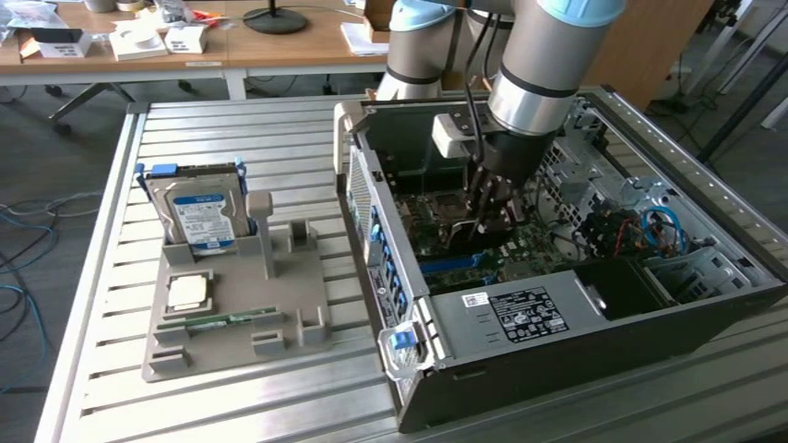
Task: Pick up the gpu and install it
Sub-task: 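Insert the gpu into the slot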
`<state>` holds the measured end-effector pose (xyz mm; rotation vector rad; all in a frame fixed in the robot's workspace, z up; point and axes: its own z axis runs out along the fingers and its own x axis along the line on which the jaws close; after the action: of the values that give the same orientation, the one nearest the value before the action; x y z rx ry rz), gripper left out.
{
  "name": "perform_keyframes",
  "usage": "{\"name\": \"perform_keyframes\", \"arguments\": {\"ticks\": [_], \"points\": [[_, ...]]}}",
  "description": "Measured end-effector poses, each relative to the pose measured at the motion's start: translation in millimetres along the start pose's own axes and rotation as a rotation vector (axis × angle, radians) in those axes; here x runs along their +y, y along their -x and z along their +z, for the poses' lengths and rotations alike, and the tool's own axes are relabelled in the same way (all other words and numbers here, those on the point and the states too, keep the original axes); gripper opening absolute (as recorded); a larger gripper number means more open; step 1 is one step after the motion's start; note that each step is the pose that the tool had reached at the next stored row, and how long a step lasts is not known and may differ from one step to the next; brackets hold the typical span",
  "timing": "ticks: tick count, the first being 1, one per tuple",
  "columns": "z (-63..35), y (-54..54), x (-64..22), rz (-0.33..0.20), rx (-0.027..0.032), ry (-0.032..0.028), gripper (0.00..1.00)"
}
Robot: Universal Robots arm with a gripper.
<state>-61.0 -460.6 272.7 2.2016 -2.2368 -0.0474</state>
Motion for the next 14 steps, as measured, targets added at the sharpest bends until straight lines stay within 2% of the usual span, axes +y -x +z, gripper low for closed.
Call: {"name": "perform_keyframes", "arguments": {"ticks": [14], "points": [[4.3, -0.1, 3.4, 0.000, 0.0000, -0.0005, 0.27]]}}
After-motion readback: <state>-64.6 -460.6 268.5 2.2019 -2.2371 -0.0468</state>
